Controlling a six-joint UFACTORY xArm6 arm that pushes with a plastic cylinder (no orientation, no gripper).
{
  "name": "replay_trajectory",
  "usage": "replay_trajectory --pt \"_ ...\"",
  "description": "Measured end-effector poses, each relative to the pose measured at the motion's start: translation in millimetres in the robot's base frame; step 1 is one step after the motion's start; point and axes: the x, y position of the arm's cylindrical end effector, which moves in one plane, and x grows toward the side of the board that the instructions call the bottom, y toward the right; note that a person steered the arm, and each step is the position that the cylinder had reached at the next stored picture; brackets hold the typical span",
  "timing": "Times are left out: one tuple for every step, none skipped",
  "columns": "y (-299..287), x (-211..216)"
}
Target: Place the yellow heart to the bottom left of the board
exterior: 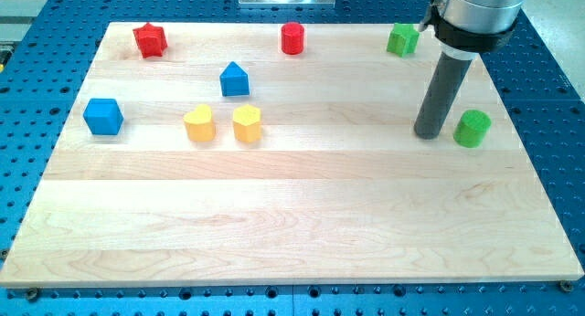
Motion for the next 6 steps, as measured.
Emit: replay_trajectory --pt "-1.3 0.0" --pt "-1.3 0.0" --pt "-24.8 0.0" --pt "-114.5 -1.2" --pt "-140.3 -49.4" --pt "-182.1 -67.5"
